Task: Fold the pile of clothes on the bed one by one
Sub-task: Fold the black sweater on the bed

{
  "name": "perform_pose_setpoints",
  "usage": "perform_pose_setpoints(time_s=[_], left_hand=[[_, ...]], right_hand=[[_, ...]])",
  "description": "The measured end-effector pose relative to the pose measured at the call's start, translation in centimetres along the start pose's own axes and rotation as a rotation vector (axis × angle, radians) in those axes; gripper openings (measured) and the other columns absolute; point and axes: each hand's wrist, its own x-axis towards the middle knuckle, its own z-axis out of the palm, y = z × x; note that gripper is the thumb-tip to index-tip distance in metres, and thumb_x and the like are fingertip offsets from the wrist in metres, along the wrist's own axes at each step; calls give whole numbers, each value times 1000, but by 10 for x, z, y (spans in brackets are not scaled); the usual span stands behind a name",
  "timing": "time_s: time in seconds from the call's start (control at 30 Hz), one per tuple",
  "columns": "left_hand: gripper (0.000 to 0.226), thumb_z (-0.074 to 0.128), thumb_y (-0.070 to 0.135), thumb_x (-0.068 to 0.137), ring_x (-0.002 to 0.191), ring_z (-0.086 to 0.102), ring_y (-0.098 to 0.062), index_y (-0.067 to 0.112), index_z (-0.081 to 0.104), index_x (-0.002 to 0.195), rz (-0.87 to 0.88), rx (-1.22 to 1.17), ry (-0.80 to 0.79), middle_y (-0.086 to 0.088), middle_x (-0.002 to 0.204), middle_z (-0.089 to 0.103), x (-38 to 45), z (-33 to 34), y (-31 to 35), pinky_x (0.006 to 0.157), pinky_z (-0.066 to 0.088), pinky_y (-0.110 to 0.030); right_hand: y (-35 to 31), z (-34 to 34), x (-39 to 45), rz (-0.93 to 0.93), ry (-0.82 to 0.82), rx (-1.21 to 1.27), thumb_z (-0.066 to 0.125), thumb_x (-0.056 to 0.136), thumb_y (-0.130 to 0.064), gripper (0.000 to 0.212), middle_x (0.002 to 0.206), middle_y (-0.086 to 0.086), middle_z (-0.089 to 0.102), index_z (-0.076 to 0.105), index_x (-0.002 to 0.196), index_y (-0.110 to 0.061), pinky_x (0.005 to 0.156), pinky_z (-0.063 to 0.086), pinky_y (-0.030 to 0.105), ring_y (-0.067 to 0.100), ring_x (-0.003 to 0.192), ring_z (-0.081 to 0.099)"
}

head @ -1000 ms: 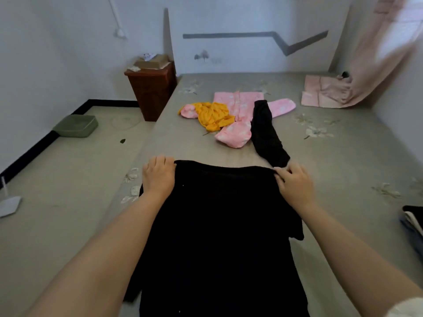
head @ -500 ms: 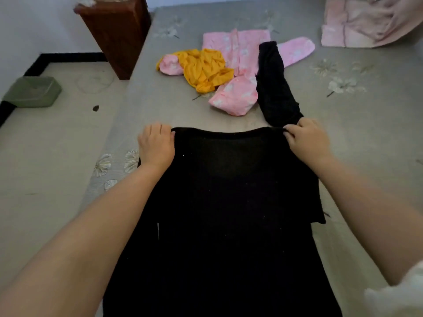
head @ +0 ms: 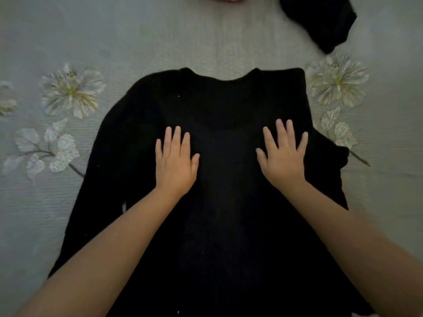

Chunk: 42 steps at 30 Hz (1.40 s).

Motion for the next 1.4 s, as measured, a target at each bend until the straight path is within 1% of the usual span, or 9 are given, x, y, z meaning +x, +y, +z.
perform_pose_setpoints(time_s=[0.3, 0.53, 0.77, 0.87, 0.97, 1.1, 1.27, 1.33, 1.4], left_hand=[[68, 21, 57, 83, 140, -5, -35, 28, 16, 145, 0, 85, -76, -9, 155, 6, -26, 37, 1, 109, -3, -56], [60, 41, 43, 91, 140, -8, -37, 26, 21, 144, 26, 4, -59, -15, 154, -1, -54, 32, 0, 108, -6, -56], [52, 45, 27, 93, 137, 12, -43, 3, 36, 138, -248, -83, -65, -29, 147, 18, -201, 50, -14, 109, 6, -55], [57, 35, 33, 89, 135, 18, -47, -1, 40, 134, -336, -98, -56, -33, 143, 24, -248, 57, -18, 108, 10, -57], [54, 43, 24, 88, 134, 17, -49, -3, 38, 135, -435, -107, 1, -35, 142, 23, -282, 65, -21, 107, 14, -58], [48, 51, 18, 92, 134, 12, -51, 4, 39, 136, -522, -83, 45, -37, 143, 17, -314, 71, -23, 108, 10, -57], [45, 46, 27, 94, 132, 19, -46, 23, 39, 138, -650, -58, 30, -31, 147, 13, -326, 64, -35, 104, 20, -55], [43, 46, 23, 94, 117, 38, -46, 20, 41, 137, -598, -71, 27, -31, 136, 30, -329, 58, -42, 93, 34, -52], [44, 45, 22, 95, 101, 45, -44, 19, 39, 138, -525, -53, -19, -29, 123, 37, -335, 52, -47, 80, 40, -50]], right_hand=[[9, 34, -31, -53, -75, -27, 37, 88, -46, 59, 147, 17, 31, 40, 138, -14, 107, 11, 58, 37, 136, 26], [9, 30, -27, -27, -202, -28, 31, 97, -41, 57, 156, 8, 1, 12, 147, -22, 110, -6, 52, 26, 143, -3], [2, 23, -181, -382, -125, 104, 68, 78, -21, 45, 127, 23, 54, 60, 118, -1, 94, 32, 63, 43, 118, 49], [20, 35, -251, -489, -232, 24, 50, 86, -39, 47, 128, 20, 53, 61, 118, -6, 95, 35, 60, 41, 118, 49], [38, 41, -292, -514, -346, 12, 20, 90, -61, 67, 136, 17, 42, 43, 128, -10, 107, 18, 49, 35, 128, 36], [49, 39, -318, -586, -474, -71, 28, 69, -74, 89, 139, 17, 28, 32, 131, -9, 109, 1, 46, 25, 141, -12], [50, 38, -334, -639, -324, -113, 34, 94, -44, 52, 128, 23, 51, 47, 124, -4, 108, 11, 54, 33, 137, 24], [45, 35, -335, -570, -304, -150, 77, 67, -13, 52, 122, 25, 57, 60, 115, 1, 100, 28, 61, 34, 128, 38], [40, 34, -334, -516, -345, -191, 80, 45, 13, 77, 127, 28, 51, 57, 118, 4, 92, 29, 65, 42, 123, 41]])
